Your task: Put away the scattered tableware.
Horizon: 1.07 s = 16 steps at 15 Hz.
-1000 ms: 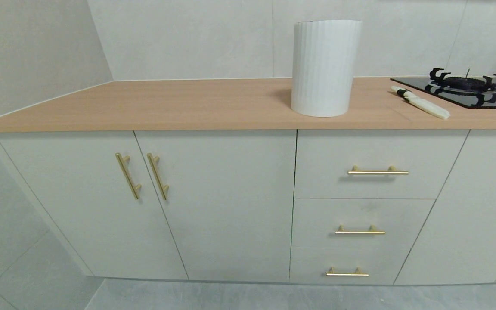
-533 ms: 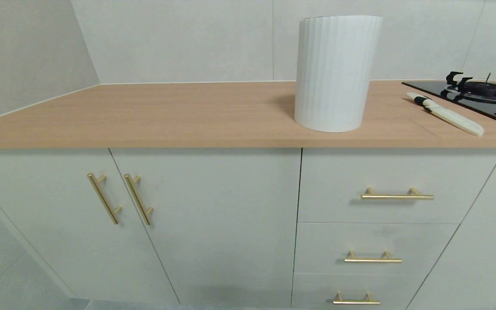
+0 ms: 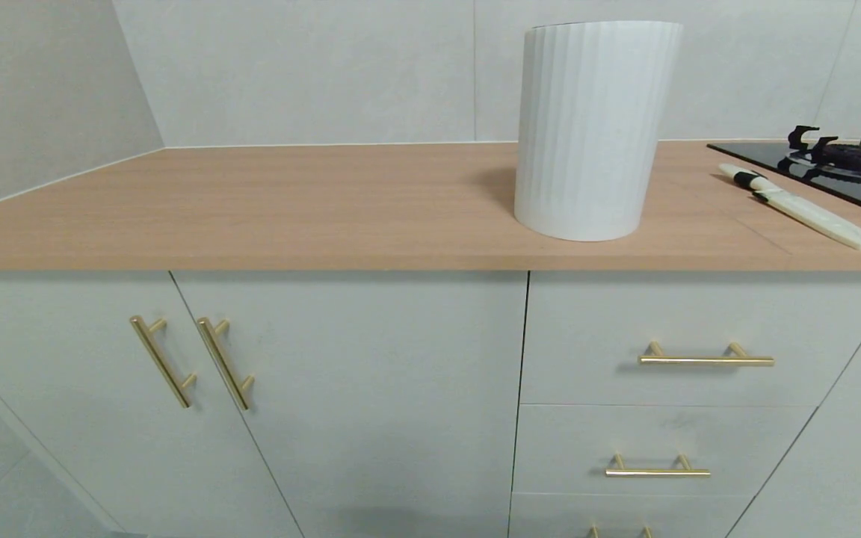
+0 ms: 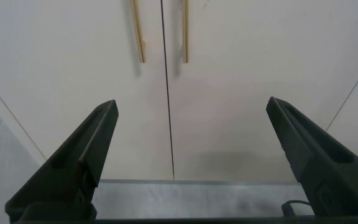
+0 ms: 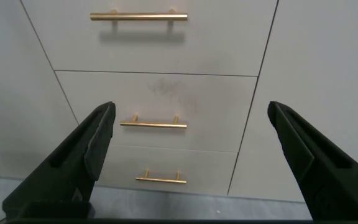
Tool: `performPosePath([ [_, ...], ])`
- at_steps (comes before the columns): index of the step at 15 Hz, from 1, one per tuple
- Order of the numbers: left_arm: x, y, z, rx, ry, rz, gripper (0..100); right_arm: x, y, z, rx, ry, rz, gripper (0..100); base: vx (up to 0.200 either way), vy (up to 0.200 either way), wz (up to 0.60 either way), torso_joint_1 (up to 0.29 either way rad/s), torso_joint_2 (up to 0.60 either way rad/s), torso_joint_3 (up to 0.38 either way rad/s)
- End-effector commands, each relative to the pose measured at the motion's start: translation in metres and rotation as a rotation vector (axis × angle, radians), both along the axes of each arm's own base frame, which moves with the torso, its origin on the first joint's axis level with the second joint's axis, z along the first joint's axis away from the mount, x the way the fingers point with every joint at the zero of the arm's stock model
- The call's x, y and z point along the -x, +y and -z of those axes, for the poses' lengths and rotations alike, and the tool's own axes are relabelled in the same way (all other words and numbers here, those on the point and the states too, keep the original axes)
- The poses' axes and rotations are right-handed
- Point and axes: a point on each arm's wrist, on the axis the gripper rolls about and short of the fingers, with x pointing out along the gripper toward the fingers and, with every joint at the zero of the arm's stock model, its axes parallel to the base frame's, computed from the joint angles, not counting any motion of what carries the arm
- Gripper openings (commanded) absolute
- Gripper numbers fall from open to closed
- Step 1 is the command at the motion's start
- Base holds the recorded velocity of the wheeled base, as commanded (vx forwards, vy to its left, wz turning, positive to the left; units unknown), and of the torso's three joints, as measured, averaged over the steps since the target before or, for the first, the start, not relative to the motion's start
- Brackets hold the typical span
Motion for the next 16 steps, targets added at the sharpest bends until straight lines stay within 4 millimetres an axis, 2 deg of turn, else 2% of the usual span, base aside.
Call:
performPosePath([
  [1,0.0,0.0,0.0001,0.0,0.001,-0.001,100,-0.0001,0.0,0.0,0.0,0.001,0.0,100,0.0,0.0,0.0,0.0,0.0,0.0],
  [6,0.0,0.0,0.0001,0.002,0.001,-0.001,100,-0.0001,0.0,0.0,0.0,0.001,0.0,100,0.0,0.0,-0.6,0.006,0.0,0.002],
  [16,0.0001,0.0,-0.0003,-0.001,-0.001,-0.001,100,-0.0001,0.0,0.0,0.0,0.001,0.0,100,0.0,0.0,0.0,0.0,0.0,0.0],
])
